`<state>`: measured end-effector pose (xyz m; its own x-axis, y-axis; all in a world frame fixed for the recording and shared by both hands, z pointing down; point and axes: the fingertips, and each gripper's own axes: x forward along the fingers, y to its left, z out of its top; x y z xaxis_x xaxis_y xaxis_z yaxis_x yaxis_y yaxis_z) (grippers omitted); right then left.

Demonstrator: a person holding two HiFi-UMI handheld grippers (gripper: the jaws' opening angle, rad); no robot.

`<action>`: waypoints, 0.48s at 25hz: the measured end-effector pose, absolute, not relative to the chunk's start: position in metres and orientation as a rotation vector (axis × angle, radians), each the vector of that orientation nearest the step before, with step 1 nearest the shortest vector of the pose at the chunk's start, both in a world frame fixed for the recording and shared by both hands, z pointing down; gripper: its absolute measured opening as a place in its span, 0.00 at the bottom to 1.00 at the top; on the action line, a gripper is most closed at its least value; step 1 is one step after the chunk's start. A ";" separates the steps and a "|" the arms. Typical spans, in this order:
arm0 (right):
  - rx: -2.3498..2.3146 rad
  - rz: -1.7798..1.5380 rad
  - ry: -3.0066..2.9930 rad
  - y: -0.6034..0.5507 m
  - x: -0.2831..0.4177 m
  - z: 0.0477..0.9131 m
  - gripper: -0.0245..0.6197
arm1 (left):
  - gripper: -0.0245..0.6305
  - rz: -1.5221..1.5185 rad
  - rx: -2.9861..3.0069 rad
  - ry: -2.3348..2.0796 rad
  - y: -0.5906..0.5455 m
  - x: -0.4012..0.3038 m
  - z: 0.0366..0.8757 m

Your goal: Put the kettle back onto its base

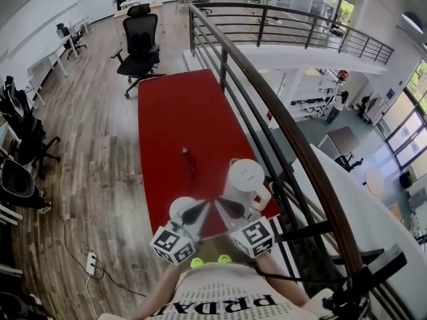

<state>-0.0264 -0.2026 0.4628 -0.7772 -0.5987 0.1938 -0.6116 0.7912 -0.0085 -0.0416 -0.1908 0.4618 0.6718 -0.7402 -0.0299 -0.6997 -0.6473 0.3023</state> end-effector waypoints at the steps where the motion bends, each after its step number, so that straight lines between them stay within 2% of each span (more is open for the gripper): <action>1: 0.960 0.109 -2.797 -0.204 -0.022 0.463 0.05 | 0.02 -0.218 2.624 -1.150 -0.192 -0.038 0.462; 12: 0.997 0.106 -2.760 -0.208 0.021 0.470 0.06 | 0.02 -0.226 2.605 -1.117 -0.194 0.000 0.470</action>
<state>0.0208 -0.2075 0.4695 -0.7509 -0.6242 0.2155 -0.6389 0.7693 0.0018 -0.0001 -0.1936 0.4696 0.6857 -0.7274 -0.0268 -0.6808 -0.6540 0.3300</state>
